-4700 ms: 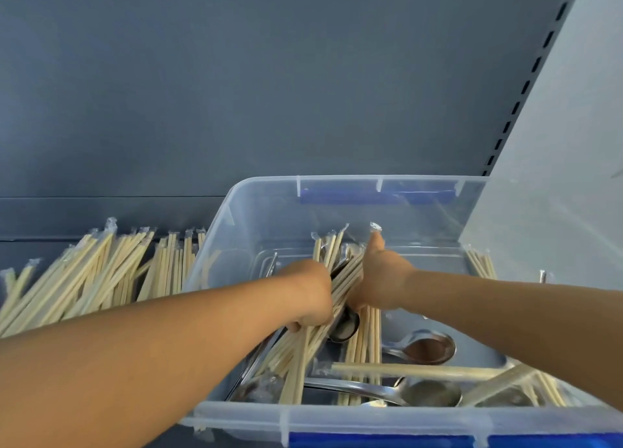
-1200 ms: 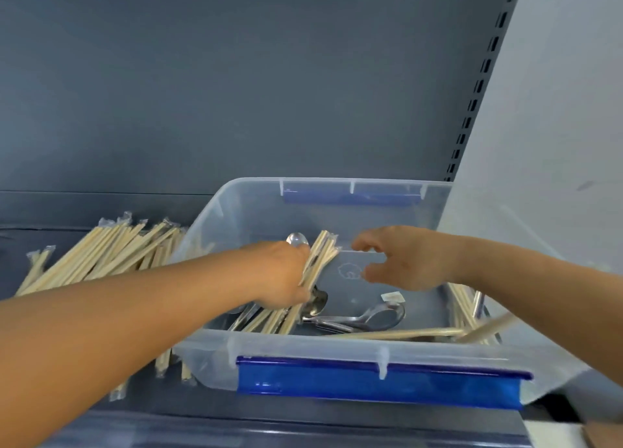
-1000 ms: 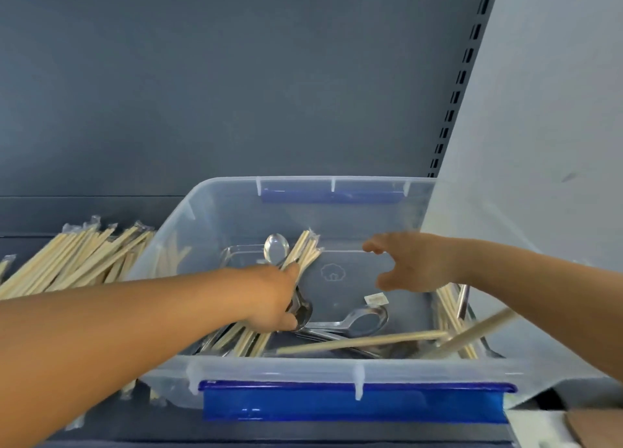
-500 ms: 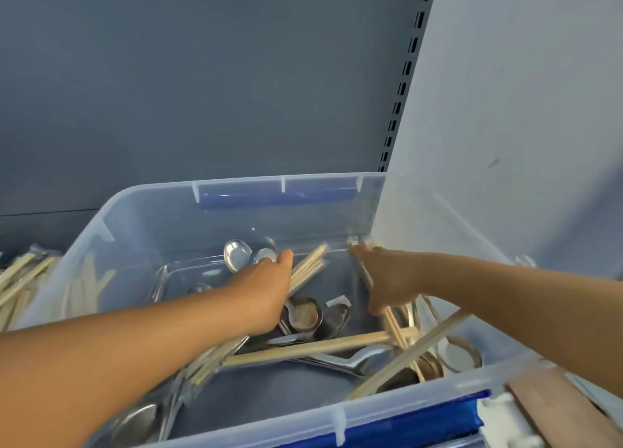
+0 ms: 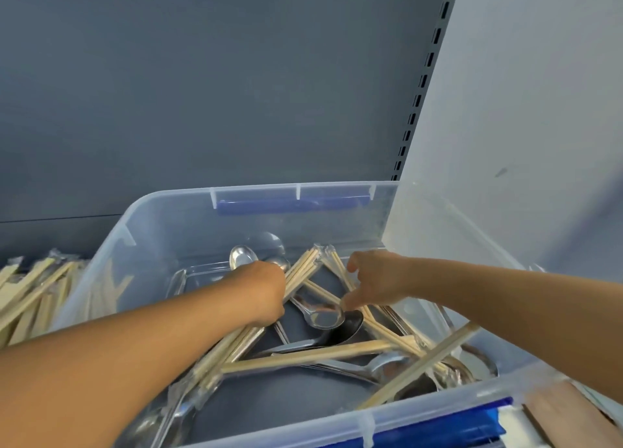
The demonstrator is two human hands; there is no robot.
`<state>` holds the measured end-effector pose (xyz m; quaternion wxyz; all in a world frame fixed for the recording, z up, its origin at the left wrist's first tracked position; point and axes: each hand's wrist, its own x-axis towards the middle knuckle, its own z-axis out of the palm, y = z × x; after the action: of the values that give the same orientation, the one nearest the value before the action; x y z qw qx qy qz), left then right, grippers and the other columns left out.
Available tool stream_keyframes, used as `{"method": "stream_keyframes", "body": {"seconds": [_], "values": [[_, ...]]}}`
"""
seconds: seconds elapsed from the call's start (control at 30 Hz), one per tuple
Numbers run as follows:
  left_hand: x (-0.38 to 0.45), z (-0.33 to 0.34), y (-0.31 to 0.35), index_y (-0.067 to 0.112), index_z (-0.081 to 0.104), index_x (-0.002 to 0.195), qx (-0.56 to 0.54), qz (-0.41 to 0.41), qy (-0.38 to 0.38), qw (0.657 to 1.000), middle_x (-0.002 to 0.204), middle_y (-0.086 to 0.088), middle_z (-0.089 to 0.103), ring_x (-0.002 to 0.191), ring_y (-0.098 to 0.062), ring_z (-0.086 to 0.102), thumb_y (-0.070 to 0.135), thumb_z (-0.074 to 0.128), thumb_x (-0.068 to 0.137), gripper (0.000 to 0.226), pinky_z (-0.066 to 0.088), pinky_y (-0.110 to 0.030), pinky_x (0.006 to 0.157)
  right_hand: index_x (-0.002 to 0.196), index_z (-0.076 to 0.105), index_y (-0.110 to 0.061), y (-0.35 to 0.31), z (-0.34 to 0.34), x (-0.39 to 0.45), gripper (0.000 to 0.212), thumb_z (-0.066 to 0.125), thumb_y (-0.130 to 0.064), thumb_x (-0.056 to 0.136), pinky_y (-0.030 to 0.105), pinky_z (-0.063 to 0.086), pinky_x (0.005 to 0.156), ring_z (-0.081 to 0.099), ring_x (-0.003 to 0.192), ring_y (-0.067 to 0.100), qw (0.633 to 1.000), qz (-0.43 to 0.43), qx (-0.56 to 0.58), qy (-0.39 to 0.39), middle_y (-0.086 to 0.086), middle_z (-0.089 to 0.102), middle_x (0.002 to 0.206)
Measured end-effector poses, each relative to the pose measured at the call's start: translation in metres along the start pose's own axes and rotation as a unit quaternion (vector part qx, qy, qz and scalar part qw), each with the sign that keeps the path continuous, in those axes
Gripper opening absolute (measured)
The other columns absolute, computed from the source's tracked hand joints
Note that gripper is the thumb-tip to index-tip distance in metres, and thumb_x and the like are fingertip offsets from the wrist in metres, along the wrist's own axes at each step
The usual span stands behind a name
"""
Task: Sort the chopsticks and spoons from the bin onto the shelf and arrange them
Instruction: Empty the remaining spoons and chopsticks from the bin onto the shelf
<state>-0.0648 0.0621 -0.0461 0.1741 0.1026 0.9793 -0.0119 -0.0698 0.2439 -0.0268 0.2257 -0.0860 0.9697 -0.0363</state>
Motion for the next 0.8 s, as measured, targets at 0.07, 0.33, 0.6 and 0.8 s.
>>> {"method": "stream_keyframes", "body": {"seconds": [0.07,0.33,0.6,0.8], "values": [[-0.001,-0.001,0.002,0.004,0.059,0.105,0.009,0.003,-0.011,1.000,0.068,-0.001,0.040,0.071,-0.019,0.047,0.021,0.056,0.092,0.022,0.031,-0.023,0.047,0.122,0.053,-0.011,-0.007,0.003,0.006,0.056,0.063,-0.050,0.083,0.026,0.048,0.079,0.056,0.095,0.017,1.000,-0.009,-0.020,0.006,0.002,0.059,0.110],[0.000,0.002,0.004,0.000,0.063,0.109,0.037,-0.006,-0.043,0.998,0.074,-0.005,0.049,0.079,-0.022,0.058,0.013,0.052,0.094,0.022,0.042,-0.028,0.061,0.108,0.062,-0.006,-0.022,0.009,0.022,0.030,0.065,-0.025,0.085,0.024,0.046,0.071,0.053,0.083,0.016,0.998,-0.006,-0.061,0.021,0.003,0.054,0.089],[0.003,-0.009,-0.004,0.007,0.057,0.106,0.041,-0.023,0.013,0.999,0.094,-0.008,0.056,0.098,-0.027,0.059,0.011,0.047,0.094,0.016,0.038,-0.030,0.079,0.087,0.059,-0.010,-0.012,0.006,0.024,0.020,0.059,-0.031,0.087,0.020,0.036,0.054,0.048,0.067,0.012,0.999,-0.008,-0.026,0.024,-0.001,0.050,0.075],[-0.004,-0.019,-0.011,0.008,0.053,0.103,0.004,-0.048,0.017,0.999,0.082,-0.004,0.048,0.076,-0.022,0.049,0.011,0.048,0.096,0.009,0.037,-0.026,0.060,0.091,0.063,-0.008,-0.017,0.014,0.021,0.022,0.067,-0.028,0.084,0.022,0.041,0.060,0.050,0.073,0.015,0.996,-0.043,-0.080,0.010,0.003,0.053,0.083]]}}
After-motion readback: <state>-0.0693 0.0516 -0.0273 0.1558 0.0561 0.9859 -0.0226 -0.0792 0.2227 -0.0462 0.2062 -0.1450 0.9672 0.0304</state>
